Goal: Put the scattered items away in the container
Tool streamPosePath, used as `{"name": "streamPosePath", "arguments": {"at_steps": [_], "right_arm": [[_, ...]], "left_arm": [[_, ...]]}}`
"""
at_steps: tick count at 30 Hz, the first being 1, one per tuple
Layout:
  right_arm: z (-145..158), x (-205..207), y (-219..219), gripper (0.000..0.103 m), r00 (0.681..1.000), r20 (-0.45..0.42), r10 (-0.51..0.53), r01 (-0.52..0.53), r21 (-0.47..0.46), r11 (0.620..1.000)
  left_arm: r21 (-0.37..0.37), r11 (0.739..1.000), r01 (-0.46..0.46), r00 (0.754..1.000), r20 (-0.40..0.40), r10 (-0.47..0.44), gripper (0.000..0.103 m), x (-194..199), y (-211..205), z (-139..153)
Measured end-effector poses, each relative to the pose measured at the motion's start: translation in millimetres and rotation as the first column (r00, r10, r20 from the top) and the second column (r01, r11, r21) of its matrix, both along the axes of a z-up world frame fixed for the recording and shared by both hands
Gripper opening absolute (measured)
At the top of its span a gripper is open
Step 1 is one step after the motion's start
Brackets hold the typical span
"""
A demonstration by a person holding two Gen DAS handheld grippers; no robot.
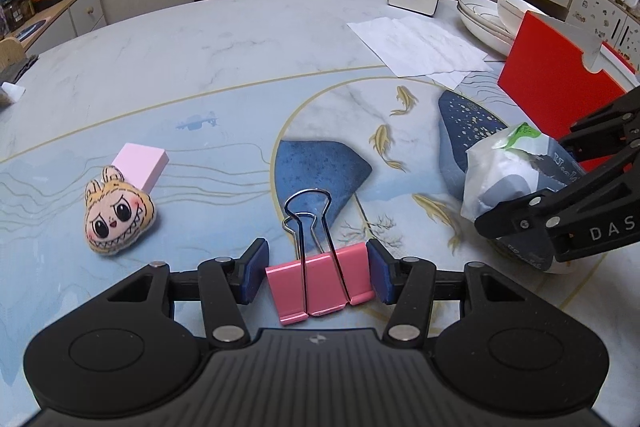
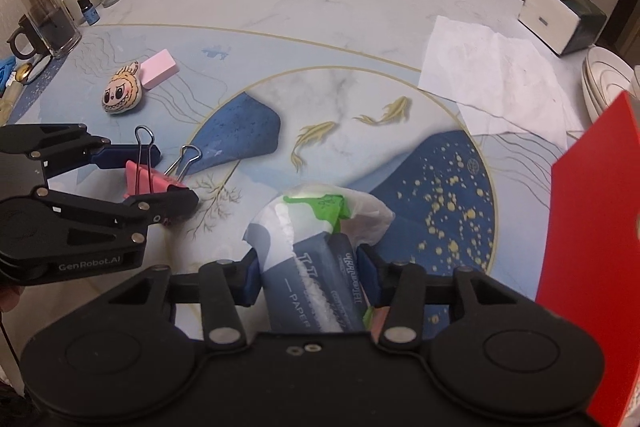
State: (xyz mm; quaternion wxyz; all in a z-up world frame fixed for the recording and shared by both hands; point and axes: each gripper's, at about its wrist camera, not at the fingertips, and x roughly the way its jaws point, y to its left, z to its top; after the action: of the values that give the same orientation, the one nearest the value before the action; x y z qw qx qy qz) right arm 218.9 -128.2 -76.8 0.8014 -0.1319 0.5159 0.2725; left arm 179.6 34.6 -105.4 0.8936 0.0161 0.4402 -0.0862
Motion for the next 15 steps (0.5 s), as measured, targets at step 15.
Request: {"name": "streamPosePath", "arguments": {"at_steps": [15], "right_arm": [[33.7, -25.9, -33.4, 0.046, 0.999, 0.001, -0.045, 0.045, 0.085, 0.995]], "left_arm": [[-0.021, 1.000, 0.012, 0.999, 0.047, -0.011, 0.052, -22.2, -27.3, 37.3]]}}
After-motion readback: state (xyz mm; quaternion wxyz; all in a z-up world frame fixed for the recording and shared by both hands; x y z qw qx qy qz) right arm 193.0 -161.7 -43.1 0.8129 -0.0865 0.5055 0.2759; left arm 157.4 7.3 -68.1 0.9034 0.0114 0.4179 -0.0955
